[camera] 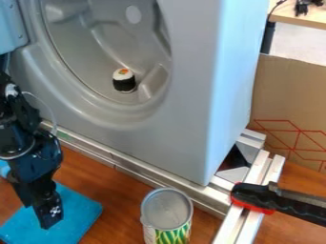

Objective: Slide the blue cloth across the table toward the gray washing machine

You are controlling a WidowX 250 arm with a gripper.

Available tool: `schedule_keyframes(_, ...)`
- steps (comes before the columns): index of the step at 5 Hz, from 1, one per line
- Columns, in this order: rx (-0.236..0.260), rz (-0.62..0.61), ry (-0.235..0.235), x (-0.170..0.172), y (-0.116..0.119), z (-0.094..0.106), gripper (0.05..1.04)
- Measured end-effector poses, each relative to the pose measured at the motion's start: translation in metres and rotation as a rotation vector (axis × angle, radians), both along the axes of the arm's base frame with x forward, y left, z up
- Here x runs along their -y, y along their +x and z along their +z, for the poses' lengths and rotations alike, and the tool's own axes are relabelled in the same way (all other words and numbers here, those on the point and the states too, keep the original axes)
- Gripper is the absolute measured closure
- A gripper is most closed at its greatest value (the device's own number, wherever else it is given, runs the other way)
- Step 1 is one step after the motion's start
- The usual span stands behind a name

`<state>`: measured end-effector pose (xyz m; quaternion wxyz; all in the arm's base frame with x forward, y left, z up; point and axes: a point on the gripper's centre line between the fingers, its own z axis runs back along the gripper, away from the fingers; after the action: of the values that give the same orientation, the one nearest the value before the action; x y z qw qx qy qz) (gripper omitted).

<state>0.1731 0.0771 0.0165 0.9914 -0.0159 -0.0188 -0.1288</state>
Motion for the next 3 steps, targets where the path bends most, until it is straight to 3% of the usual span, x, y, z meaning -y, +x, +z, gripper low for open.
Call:
schedule_keyframes(1, -0.01, -0.002, -0.005, 0.0, -0.001, -0.002, 0.083)
schedule_keyframes(3, -0.099, 0.031, -0.056, -0.01, -0.01, -0.015, 0.083)
